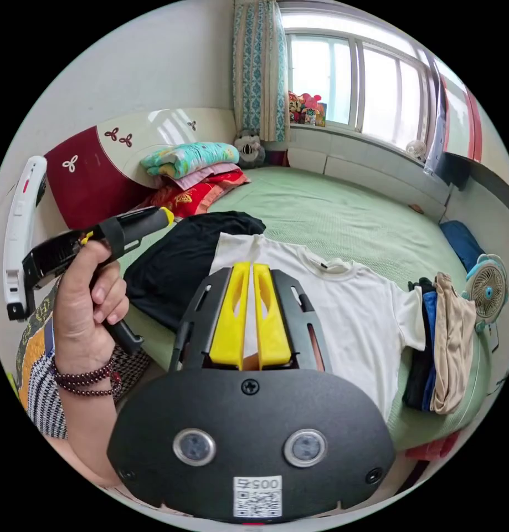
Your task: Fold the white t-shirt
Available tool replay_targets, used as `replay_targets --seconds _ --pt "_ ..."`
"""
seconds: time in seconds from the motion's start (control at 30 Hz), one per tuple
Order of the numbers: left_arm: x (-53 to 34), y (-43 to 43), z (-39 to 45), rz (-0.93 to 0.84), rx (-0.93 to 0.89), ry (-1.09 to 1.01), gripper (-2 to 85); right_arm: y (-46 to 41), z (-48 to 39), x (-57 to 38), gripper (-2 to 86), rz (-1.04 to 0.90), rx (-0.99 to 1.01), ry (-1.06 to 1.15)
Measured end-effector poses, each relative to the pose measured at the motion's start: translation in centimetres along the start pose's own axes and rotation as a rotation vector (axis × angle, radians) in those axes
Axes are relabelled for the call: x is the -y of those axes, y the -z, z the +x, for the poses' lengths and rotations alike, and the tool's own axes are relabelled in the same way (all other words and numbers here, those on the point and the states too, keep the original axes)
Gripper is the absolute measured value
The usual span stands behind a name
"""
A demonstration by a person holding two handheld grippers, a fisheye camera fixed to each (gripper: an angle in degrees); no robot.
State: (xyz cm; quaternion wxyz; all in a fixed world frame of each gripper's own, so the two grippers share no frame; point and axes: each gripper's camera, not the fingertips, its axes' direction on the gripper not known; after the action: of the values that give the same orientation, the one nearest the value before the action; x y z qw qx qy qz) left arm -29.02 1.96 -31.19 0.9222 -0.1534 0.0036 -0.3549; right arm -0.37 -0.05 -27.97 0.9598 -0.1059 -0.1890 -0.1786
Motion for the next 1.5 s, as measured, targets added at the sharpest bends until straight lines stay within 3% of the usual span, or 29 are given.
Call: replay_targets --seconds 0.13,0.6,0.87,1.17,1.5 --pt "1.8 0.6 0.4 0.000 0.054 -0.026 6.7 -0.8 -0.9 1.4 8.1 -0.003 0.050 0.023" --pt "3.5 -8.7 -2.3 -0.265 0.042 -0.048 8.5 -4.4 -0.2 10.0 9.6 0.016 0.086 -0.012" --pt "7.8 -11.7 -6.3 -0.337 0.032 0.018 11.6 -8.2 -3.3 16.7 11.2 -0.008 0.060 0.117" --pt "10.9 -14.6 -8.6 -0.450 -0.124 -0.004 11.9 -16.5 -5.8 22.5 10.5 -0.192 0.076 0.182" --pt "13.0 -18.4 -8.9 -0.556 -0.102 0.006 11.0 -28.4 -8.1 24.7 8.7 -0.428 -0.048 0.211"
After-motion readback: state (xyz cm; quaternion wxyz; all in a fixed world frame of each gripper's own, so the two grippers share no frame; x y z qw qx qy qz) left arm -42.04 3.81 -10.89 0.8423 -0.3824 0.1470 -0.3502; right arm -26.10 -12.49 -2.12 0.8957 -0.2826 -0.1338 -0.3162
